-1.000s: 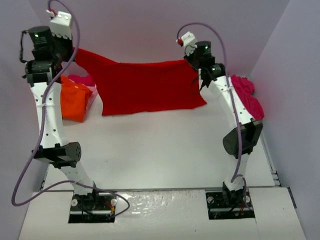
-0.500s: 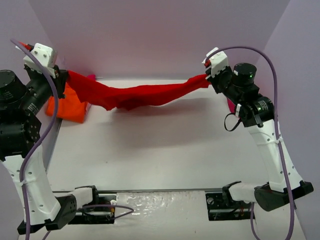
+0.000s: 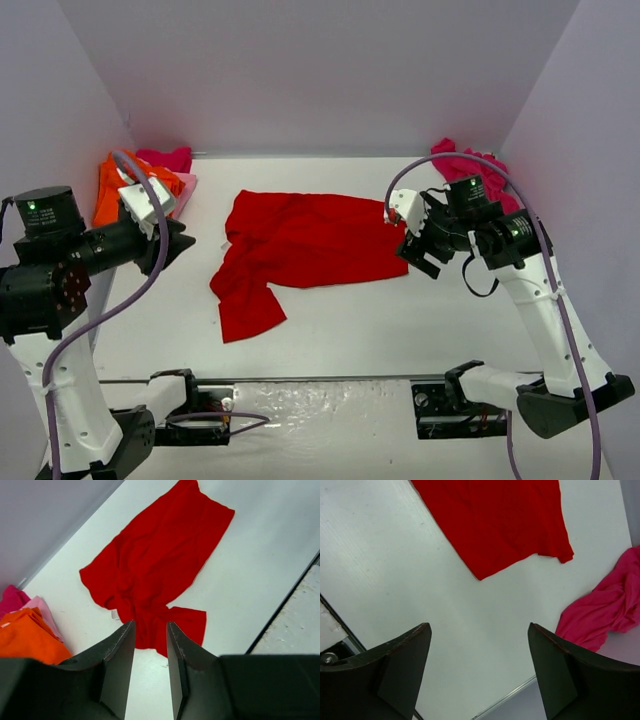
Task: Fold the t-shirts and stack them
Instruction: Flatten out the tshirt
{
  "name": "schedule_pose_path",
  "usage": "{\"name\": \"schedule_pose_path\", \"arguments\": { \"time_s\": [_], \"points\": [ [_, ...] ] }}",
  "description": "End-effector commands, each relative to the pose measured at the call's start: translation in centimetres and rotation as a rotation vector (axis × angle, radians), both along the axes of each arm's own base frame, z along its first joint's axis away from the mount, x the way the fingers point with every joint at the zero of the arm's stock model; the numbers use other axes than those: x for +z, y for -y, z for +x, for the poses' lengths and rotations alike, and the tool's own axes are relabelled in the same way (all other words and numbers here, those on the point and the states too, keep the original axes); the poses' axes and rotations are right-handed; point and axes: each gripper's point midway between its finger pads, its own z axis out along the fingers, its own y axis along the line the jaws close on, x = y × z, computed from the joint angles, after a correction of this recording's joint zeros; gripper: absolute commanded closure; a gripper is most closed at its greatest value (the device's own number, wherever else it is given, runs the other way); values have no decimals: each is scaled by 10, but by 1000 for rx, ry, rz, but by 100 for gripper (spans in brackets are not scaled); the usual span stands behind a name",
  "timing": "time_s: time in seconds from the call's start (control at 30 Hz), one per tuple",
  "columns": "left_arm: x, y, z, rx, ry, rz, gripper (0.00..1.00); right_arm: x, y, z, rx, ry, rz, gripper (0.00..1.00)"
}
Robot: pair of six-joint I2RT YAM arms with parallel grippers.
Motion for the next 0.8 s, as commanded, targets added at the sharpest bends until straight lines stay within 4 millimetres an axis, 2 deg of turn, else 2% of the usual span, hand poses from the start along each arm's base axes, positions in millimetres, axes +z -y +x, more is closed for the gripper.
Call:
{"name": "schedule_pose_path", "arguments": {
  "time_s": [0.0,0.03,0.1,0.13,0.23,0.3,0.37,0.43,0.57,0.67,0.77],
  "points": [
    [-19,0,41,38,-150,-90,71,-4,-15,58,-85,60,24,29],
    [-29,-3,61,54,-186,-98,71,-7,-18,67,-97,63,27,32],
    [-41,-8,95,91,-205,-118,71,-11,-26,90,-124,79,45,47],
    [-49,-10,109,108,-231,-124,71,-24,-31,101,-132,49,36,51],
    [-77,-14,153,134,-302,-138,72,-44,-41,127,-169,-13,29,62],
    [-87,-14,163,146,-332,-139,74,-65,-44,136,-182,-64,3,71],
    [-106,-15,176,151,-371,-123,77,-91,-46,142,-200,-120,-30,75],
    [-115,-15,182,153,-378,-119,78,-110,-47,144,-209,-160,-63,78],
    [-132,-10,186,144,-410,-120,81,-131,-48,145,-229,-204,-96,80],
    [-141,-5,186,135,-420,-108,82,-139,-45,142,-237,-218,-120,84],
    [-148,2,186,122,-435,-89,82,-153,-38,136,-254,-245,-154,83]
  ]
}}
